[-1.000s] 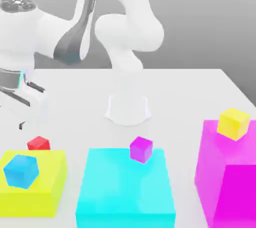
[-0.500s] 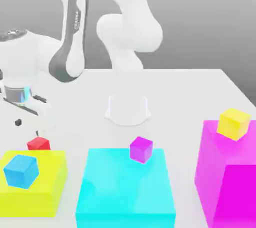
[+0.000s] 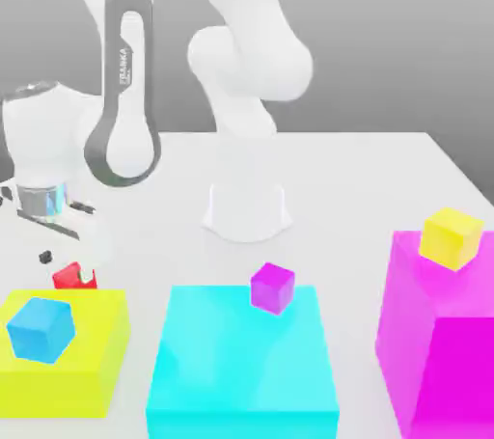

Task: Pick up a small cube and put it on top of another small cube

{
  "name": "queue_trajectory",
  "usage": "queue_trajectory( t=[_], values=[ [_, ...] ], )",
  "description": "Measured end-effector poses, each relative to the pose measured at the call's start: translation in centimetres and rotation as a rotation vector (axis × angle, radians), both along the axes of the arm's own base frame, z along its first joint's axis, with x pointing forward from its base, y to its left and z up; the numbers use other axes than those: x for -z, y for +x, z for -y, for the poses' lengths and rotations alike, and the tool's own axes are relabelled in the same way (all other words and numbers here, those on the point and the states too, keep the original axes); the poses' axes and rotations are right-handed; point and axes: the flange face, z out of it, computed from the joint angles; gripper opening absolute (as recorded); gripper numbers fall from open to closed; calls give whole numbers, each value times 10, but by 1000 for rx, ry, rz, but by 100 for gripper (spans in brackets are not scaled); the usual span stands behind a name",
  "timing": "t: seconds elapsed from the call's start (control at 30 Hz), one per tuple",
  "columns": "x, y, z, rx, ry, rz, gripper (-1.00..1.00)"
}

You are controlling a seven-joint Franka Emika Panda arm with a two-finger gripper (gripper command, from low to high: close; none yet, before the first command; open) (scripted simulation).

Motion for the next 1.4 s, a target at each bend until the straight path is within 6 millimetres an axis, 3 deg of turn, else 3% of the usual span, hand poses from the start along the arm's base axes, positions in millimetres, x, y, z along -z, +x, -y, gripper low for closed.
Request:
queue_trajectory(
  t=[0.13,0.17,0.4,0.73,0.97,1.4],
  values=[
    [24,-6,-4,-3,4,-17,0],
    [27,-7,-4,-4,4,-20,-100],
    [27,-6,-4,-4,5,-20,-100],
    [-22,1,1,-1,-2,4,-100],
    [-38,-7,-4,-2,3,-18,-100],
    [-43,35,-60,314,-44,-152,-100]
  ],
)
